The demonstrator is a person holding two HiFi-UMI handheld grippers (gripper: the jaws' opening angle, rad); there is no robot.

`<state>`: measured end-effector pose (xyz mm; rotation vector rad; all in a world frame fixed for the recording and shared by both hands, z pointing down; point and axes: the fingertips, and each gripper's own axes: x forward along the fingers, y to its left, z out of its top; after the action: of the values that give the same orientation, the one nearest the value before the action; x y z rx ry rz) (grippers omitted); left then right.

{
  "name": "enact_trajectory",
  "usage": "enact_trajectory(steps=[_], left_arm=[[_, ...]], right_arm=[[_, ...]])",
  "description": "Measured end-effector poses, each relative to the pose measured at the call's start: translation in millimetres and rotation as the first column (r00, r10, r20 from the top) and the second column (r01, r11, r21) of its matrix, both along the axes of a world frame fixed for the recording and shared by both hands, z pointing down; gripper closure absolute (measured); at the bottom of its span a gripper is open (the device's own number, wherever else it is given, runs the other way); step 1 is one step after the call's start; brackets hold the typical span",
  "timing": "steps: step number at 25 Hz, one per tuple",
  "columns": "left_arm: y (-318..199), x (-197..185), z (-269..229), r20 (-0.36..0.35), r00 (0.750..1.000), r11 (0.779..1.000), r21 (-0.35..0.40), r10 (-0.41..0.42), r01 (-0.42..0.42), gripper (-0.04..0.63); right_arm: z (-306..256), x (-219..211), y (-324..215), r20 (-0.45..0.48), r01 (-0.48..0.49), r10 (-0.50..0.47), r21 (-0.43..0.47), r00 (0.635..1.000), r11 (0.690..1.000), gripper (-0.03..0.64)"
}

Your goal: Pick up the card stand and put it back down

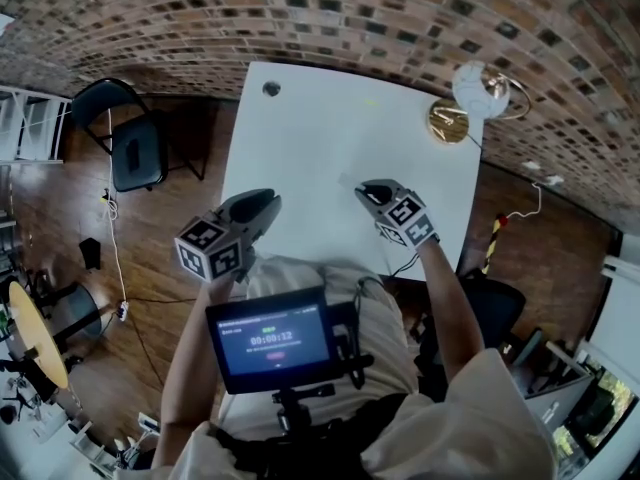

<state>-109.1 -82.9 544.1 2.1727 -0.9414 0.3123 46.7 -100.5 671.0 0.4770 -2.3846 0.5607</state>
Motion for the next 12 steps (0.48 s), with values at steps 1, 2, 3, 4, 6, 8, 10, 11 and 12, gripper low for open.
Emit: enact_trajectory(steps=[1, 2, 3, 4, 6, 8, 10, 11, 12], left_arm=[[1.5, -0.4, 1.5, 0.001, 1.000, 1.000, -0.003, -0.002, 0.002, 0.518], [2.7, -1.0, 2.9, 0.002, 1.000, 1.000, -0.005, -0.005, 0.005, 0.518], [3.7, -1.6, 4.3, 0.002, 1.000, 1.000, -0.008, -0.008, 0.008, 0.518], [4.5, -1.9, 5.4, 0.001, 1.000, 1.000, -0.010, -0.011, 0.011, 0.518], [5.9, -1.5, 6.9, -0.001, 1.000, 1.000, -0.016, -0.015, 0.015, 0.518], [8.1, -1.1, 8.2, -0.001, 1.000, 1.000, -0.023, -0.017, 0.017, 0.518], [9.5, -1.8, 9.6, 0.000, 1.000, 0.999, -0.024, -0.022, 0.022, 0.518], [10.1, -2.0, 10.0, 0.002, 1.000, 0.999, -0.025, -0.023, 0.023, 0.518], [10.8, -2.1, 10.1, 0.003, 1.000, 0.999, -0.027, -0.023, 0.023, 0.518]], right_arm=[[4.8, -1.2, 1.5, -0.002, 0.002, -0.002, -0.007, 1.000, 1.000, 0.584], [9.5, -2.3, 2.8, -0.003, 0.002, -0.002, -0.014, 1.000, 1.000, 0.586], [14.6, -3.2, 3.7, -0.005, 0.000, 0.000, -0.021, 1.000, 1.000, 0.585], [20.2, -3.9, 4.3, -0.006, -0.002, 0.002, -0.027, 1.000, 1.000, 0.584], [32.0, -4.8, 4.9, -0.007, -0.006, 0.006, -0.041, 1.000, 0.999, 0.586], [44.2, -5.1, 5.5, -0.009, -0.013, 0.012, -0.060, 1.000, 0.998, 0.584], [56.2, -5.5, 6.1, -0.012, -0.019, 0.018, -0.079, 1.000, 0.997, 0.584], [61.4, -6.3, 6.4, -0.015, -0.018, 0.017, -0.085, 1.000, 0.996, 0.584], [65.8, -7.6, 6.9, -0.017, -0.015, 0.013, -0.090, 1.000, 0.996, 0.584]])
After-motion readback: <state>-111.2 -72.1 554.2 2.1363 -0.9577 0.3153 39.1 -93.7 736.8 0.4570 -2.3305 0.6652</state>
